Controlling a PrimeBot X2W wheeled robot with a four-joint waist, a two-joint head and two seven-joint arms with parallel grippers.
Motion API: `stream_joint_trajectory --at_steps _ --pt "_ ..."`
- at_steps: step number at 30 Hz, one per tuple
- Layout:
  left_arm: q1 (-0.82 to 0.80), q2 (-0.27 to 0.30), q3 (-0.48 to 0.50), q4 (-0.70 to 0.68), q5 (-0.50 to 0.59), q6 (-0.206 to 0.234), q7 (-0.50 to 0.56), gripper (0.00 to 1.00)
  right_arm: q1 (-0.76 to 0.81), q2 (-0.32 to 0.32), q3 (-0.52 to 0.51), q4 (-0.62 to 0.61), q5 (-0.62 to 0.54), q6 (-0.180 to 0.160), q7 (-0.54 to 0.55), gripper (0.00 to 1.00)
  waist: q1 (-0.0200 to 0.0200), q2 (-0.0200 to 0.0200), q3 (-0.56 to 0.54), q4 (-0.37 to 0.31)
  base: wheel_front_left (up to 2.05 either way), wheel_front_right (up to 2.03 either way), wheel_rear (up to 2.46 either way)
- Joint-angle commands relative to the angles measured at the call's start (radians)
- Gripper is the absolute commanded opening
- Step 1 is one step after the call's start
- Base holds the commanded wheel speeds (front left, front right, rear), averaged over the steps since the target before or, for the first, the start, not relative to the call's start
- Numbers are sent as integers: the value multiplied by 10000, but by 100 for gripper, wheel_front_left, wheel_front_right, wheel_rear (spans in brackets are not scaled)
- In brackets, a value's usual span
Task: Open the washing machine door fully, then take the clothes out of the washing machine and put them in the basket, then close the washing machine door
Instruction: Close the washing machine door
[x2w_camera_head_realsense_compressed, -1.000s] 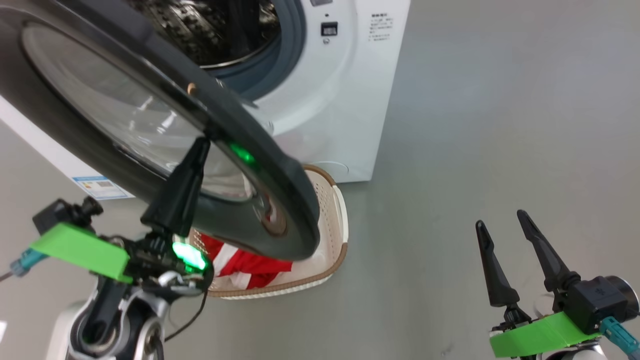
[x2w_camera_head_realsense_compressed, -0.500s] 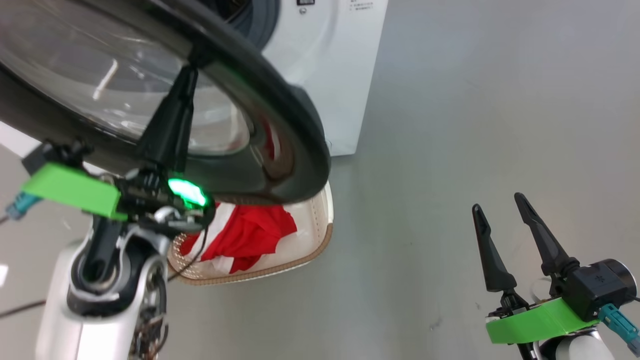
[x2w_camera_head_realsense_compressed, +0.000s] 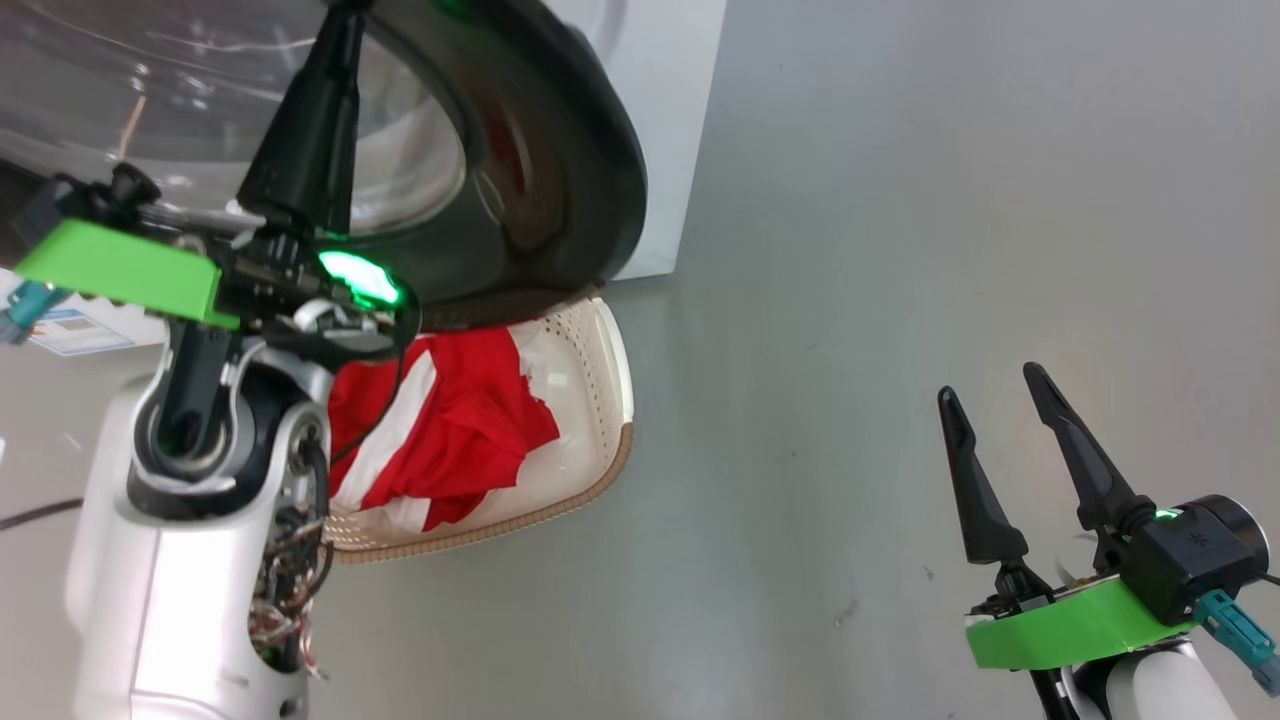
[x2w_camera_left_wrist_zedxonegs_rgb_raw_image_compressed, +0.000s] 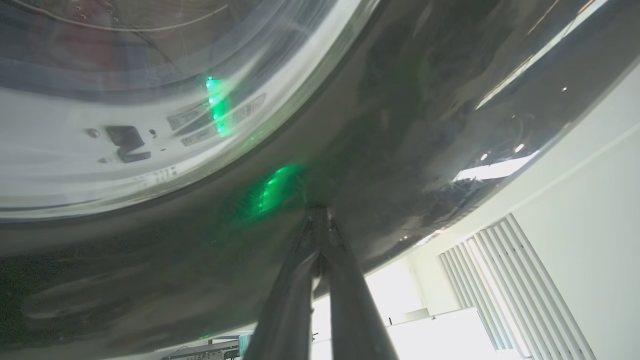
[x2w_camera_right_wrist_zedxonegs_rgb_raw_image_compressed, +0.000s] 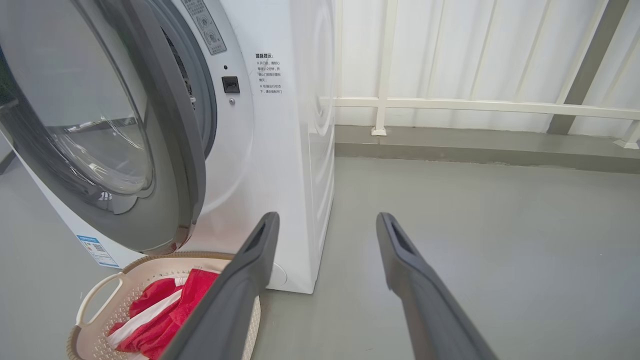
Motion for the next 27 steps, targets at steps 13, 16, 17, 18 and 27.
stream_joint_trajectory --at_steps 13,16,17,18,27 --pt "-795 187 235 693 244 -621 -25 0 -296 -100 300 -224 -15 48 -63 100 0 0 223 -170 0 0 0" --pt "-691 216 194 737 367 -740 -13 0 -275 -100 303 -177 -38 48 -63 100 0 0 86 -130 0 0 0" --pt "-630 225 183 745 419 -776 -21 0 -265 -100 308 -164 -45 48 -63 100 0 0 18 -112 0 0 0" --pt "-558 246 179 748 482 -801 -43 0 -248 -100 313 -150 -45 48 -63 100 0 0 -48 -97 0 0 0" --pt "560 967 -66 357 2006 -945 -592 100 -111 -100 266 -18 20 48 -63 100 0 0 -751 -12 0 0 0"
